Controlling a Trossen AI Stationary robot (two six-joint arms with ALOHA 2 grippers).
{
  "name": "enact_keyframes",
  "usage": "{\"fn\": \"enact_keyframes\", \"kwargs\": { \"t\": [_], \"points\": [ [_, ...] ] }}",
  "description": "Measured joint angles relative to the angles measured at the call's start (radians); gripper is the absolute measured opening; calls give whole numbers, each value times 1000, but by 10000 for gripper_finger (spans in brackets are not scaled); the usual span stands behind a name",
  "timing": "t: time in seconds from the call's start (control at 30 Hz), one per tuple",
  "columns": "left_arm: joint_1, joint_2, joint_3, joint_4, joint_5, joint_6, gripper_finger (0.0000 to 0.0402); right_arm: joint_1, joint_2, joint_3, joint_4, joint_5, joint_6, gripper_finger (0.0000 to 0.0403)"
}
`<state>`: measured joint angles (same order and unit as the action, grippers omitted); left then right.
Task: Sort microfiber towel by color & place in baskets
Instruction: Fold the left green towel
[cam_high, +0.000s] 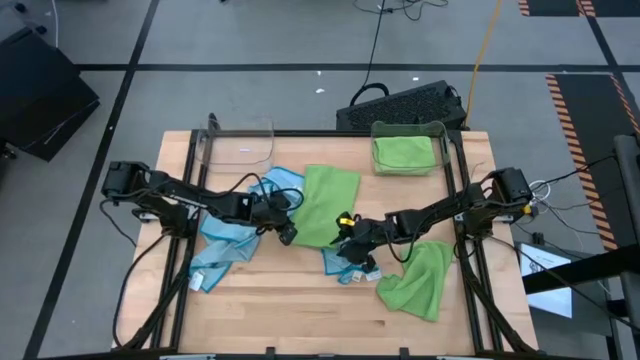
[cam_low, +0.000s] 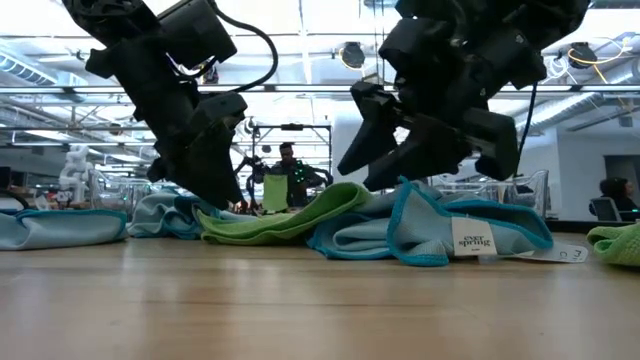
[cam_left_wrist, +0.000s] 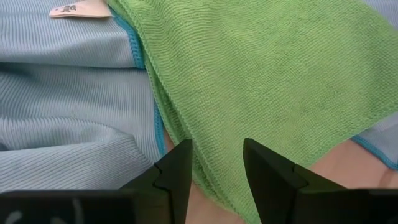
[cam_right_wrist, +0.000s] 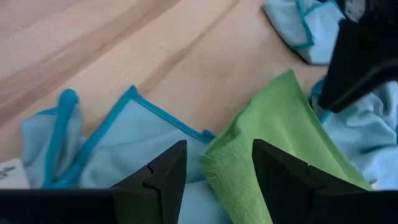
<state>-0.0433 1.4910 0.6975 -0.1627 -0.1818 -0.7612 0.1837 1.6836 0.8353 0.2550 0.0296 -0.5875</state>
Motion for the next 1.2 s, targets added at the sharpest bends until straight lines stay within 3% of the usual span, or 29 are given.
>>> {"fn": "enact_keyframes", "kwargs": {
  "t": [0.33,0.5,0.9,1.2],
  "points": [
    [0,0,0,2,0,-2,145,-5,63,-2,42,-3,19,227],
    [0,0,0,2,0,-4,145,-7,99,-2,137,53,-40,226],
    [0,0,0,7,0,-12,145,-19,99,-2,113,77,-65,154],
    [0,0,0,6,0,-3,145,-18,99,-2,152,73,-80,57]
  ]
}}
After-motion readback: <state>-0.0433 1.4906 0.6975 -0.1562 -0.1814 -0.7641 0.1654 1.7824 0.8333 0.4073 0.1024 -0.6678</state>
